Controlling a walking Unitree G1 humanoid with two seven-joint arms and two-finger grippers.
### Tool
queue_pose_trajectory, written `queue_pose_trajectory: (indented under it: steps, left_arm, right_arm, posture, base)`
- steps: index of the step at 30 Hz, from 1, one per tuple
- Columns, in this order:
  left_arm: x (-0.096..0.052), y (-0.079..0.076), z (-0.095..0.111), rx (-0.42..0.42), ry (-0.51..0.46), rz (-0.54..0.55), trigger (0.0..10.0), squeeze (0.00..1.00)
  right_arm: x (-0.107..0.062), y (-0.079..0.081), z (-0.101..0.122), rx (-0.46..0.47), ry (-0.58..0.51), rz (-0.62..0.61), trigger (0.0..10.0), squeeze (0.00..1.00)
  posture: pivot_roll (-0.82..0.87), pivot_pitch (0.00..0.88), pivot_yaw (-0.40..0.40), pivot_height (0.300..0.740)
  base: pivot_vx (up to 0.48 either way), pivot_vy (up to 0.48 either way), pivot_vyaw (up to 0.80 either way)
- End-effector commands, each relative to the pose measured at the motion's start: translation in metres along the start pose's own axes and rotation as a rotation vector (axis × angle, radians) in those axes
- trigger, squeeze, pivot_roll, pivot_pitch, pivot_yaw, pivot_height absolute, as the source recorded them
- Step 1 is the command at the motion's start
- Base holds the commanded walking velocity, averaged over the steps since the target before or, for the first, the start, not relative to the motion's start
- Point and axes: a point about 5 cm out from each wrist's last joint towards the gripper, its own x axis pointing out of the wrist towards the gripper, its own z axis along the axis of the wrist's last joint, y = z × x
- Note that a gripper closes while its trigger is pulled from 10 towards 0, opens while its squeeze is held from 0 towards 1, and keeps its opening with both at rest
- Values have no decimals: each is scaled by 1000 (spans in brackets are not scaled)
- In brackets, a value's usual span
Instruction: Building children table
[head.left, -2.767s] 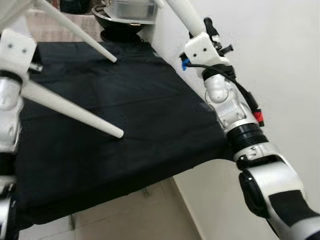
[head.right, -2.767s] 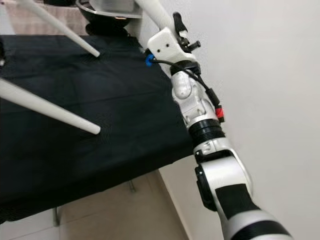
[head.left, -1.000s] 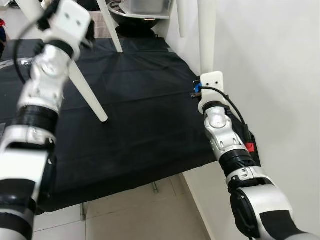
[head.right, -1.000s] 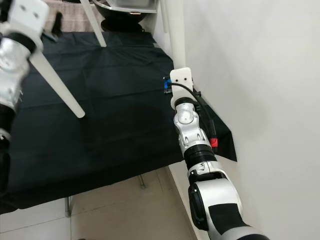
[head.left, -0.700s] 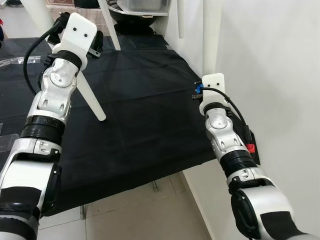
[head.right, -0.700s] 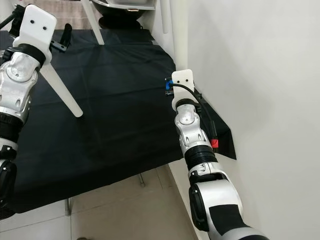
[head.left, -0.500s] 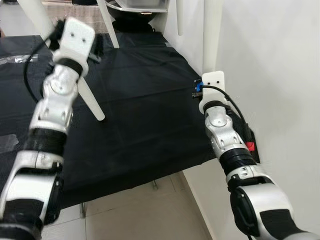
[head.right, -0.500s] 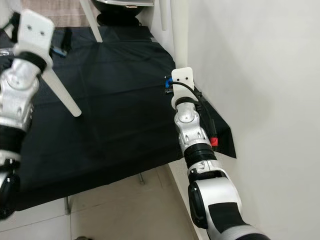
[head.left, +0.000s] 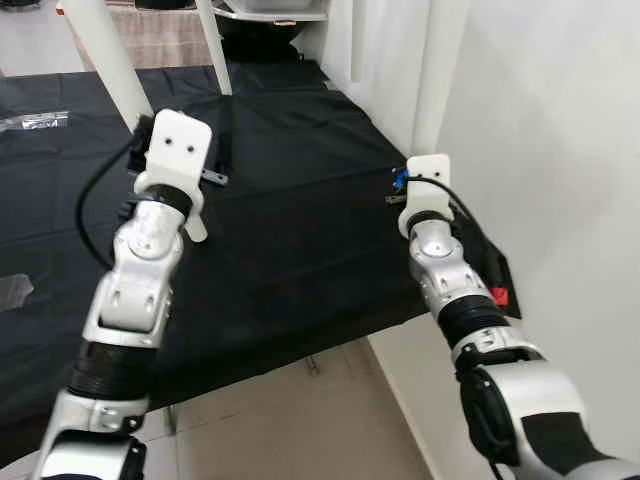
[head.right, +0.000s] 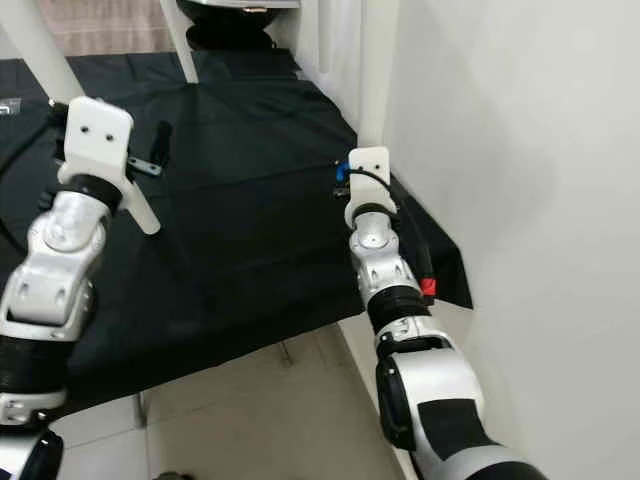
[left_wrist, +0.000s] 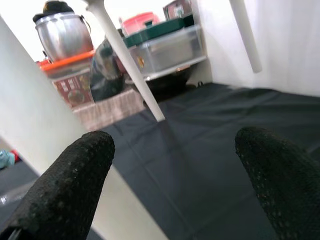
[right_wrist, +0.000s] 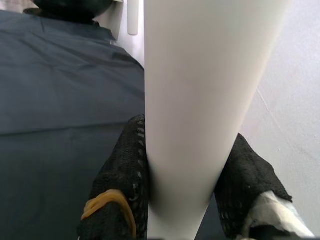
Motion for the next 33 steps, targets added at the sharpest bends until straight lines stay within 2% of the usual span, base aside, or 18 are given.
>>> queue_pose_trajectory:
  steps: [1,6,7,10,11,12,13,24,25,30,31,32,33]
  left_arm:
    - [-5,-4,1,-34,13,3,10000,0]
    - [-17,-12,1,-72,54,-1,10000,0]
    - [-19,-13,2,-69,55,-6,10000,0]
    - [-20,-14,2,-66,56,-8,10000,0]
    - [-22,-14,3,-67,61,-9,10000,0]
    - [-22,-14,3,-67,61,-9,10000,0]
    - [-25,-14,4,-77,73,-5,10000,0]
    - [-33,-19,4,-91,98,-11,10000,0]
    - [-34,-20,4,-89,103,-13,10000,0]
    - [-37,-22,4,-97,107,-15,10000,0]
    - [-38,-22,4,-99,106,-17,10000,0]
    - [-41,-24,3,-103,106,-24,10000,0]
    - [-41,-24,3,-103,106,-24,10000,0]
  right_arm:
    - [-3,-4,-23,-50,111,11,0,0]
    - [-3,2,-22,-23,115,15,0,0]
    - [-2,3,-19,-18,110,16,5725,0]
    - [-2,4,-18,-15,106,17,5725,0]
    - [-1,4,-16,-10,101,15,10000,0]
    - [-1,4,-16,-10,101,15,10000,0]
    - [0,4,-12,12,83,14,10000,1000]
    - [0,5,-3,37,18,38,10000,1000]
    - [0,4,-2,22,3,32,10000,0]
    - [-5,-7,5,66,-75,-6,10000,0]
    - [-8,-9,5,80,-93,-8,10000,0]
    - [-18,-15,5,97,-132,-17,10000,0]
    - [-18,-15,5,97,-132,-17,10000,0]
  posture:
    - [150,205,-140,740]
    - [156,205,-142,740]
    - [158,203,-141,740]
    - [158,203,-141,740]
    - [161,199,-141,740]
    - [161,199,-141,740]
    - [157,196,-140,740]
    - [156,188,-137,740]
    - [157,187,-138,740]
    - [157,181,-135,740]
    - [155,179,-135,740]
    - [152,178,-133,740]
    - [152,178,-133,740]
  base:
    - [0,0,0]
    - [0,0,0]
    - [0,0,0]
    - [0,0,0]
    - [0,0,0]
    - [0,0,0]
    - [0,0,0]
    - [0,0,0]
    - [0,0,0]
    - [0,0,0]
    - [0,0,0]
    - [0,0,0]
    - [0,0,0]
